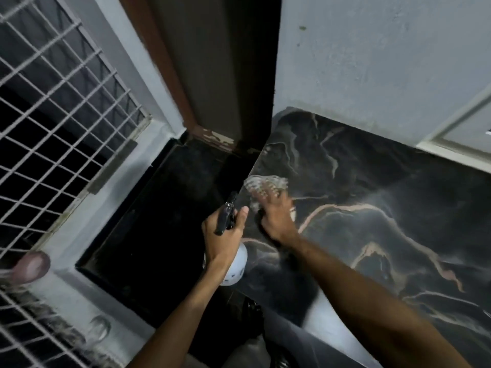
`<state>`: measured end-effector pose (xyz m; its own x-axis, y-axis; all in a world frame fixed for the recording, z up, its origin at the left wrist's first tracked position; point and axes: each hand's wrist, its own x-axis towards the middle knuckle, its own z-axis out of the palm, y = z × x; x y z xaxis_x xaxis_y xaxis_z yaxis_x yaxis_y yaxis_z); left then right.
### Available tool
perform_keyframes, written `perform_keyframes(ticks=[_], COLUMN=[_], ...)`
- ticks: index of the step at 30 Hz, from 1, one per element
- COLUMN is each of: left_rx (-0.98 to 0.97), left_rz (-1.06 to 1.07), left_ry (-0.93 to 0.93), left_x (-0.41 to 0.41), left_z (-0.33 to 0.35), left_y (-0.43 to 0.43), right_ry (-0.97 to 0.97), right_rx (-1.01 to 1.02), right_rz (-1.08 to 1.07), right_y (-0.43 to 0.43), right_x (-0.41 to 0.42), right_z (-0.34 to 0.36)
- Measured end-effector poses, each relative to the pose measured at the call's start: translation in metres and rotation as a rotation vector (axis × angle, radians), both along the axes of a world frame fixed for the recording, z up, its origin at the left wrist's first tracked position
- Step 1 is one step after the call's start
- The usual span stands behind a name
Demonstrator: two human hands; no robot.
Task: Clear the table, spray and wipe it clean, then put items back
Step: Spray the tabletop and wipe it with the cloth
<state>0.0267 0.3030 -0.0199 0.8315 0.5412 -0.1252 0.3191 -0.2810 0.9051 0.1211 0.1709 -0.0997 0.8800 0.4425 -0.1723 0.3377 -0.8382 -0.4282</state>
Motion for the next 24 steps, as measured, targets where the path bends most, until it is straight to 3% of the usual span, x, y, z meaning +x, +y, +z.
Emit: perform_keyframes(ticks=[2,7,12,17,21,24], left_rx=[-0.003,0.022,0.022,0.108,0.116,0.119], left_rz=[0.045,0.130,0.176,0.196,0.249,0.194], left_ry=[-0.005,0.008,0.012,0.018,-0.004,-0.023], left_x=[-0.004,-0.029,-0.067,-0.100,-0.125,-0.140], left_z=[0.004,-0.006,-0.005,-0.003,0.004,0.007], left_y=[0.017,0.051,0.057,0.052,0.029,-0.002], right_ry=[-0.003,0.059,0.075,0.104,0.042,0.057], right_rx=[0.044,0.001,0.046,0.072,0.073,0.081], right_rz=[0.173,-0.091,0.364,0.255,0.552,0.281], right_y=[0.016,0.048,0.064,0.074,0.021,-0.044], right_x=[-0.012,0.015,-0.111,-0.129,-0.183,-0.173], right_z=[-0.008,0.004,-0.001,0.005,-0.005,-0.005])
